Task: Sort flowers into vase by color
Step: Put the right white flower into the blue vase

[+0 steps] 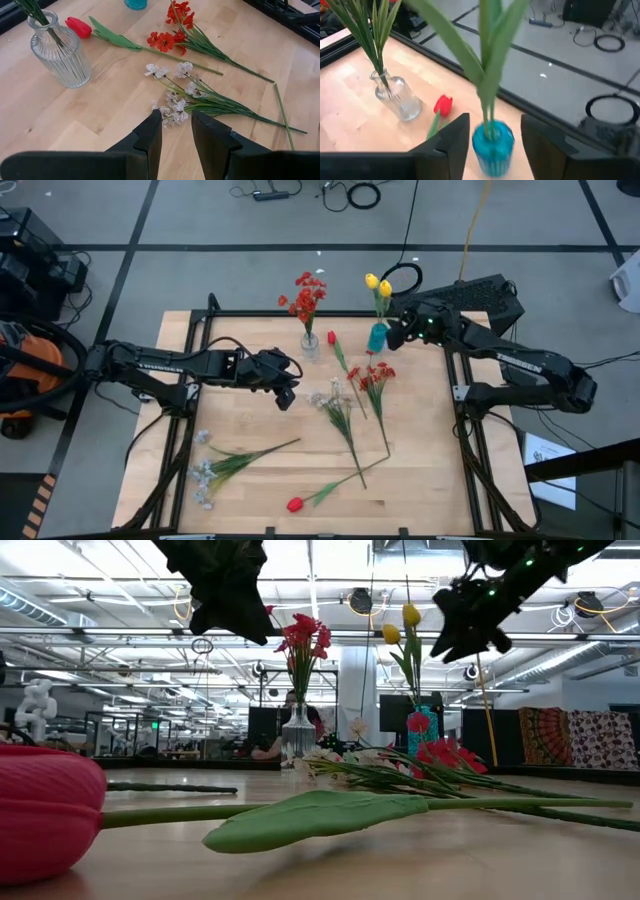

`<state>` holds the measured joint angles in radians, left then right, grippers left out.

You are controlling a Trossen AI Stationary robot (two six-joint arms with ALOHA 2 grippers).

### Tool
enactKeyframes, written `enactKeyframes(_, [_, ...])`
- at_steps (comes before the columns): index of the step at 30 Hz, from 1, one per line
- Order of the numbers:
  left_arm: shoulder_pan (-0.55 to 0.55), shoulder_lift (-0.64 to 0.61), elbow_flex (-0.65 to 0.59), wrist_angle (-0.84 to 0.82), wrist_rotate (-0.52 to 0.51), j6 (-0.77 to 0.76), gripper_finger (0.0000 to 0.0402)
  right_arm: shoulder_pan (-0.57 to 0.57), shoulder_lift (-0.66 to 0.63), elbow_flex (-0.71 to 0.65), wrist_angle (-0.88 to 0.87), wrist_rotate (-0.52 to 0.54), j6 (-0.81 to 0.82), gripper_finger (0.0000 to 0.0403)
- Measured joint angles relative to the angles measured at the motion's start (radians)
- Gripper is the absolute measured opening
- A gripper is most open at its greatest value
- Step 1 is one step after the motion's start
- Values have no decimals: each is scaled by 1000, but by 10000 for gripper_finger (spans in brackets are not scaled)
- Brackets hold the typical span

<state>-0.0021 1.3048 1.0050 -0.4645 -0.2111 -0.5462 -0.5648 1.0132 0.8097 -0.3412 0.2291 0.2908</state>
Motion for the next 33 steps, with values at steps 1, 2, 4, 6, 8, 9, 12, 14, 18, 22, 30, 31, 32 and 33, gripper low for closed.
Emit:
enactKeyframes(1, [0, 0, 0, 0, 0, -8, 112, 0, -23, 0, -33, 0, 19, 176])
enactKeyframes(2, [0, 0, 0, -1, 0, -21, 112, 0, -46, 0, -67, 0, 38, 179])
enactKeyframes(4, [0, 0, 0, -1, 0, -56, 112, 0, -93, 0, -123, 0, 77, 182])
enactKeyframes(6, [0, 0, 0, -1, -1, -104, 112, 0, -135, 0, -173, 0, 114, 182])
enactKeyframes(8, [0, 0, 0, -1, -1, -157, 112, 0, -171, 0, -209, 0, 139, 179])
enactKeyframes(9, [0, 0, 0, -1, -1, -187, 112, 0, -188, 0, -222, 0, 146, 177])
enactKeyframes(12, [0, 0, 0, 0, -2, -263, 112, 0, -225, 0, -248, 0, 150, 172])
enactKeyframes(14, [-3, 0, 0, 6, -4, -294, 112, 0, -239, 0, -256, 0, 143, 171])
enactKeyframes(18, [-23, 0, 0, 14, -52, -361, 112, 0, -247, 0, -286, 0, 143, 171])
enactKeyframes(22, [-54, 0, 0, 13, -116, -430, 112, 0, -237, 0, -328, -49, 151, 171])
enactKeyframes(30, [-104, 0, 0, 8, -164, -458, 112, 33, -199, 0, -385, -230, 238, 171])
enactKeyframes(31, [-109, 0, 0, 6, -162, -435, 112, 49, -194, 0, -383, -232, 248, 171])
enactKeyframes(32, [-114, 0, 0, 5, -155, -406, 112, 68, -192, 0, -381, -231, 254, 171])
enactKeyframes(33, [-117, 0, 0, 4, -145, -378, 112, 88, -189, 0, -379, -231, 257, 169])
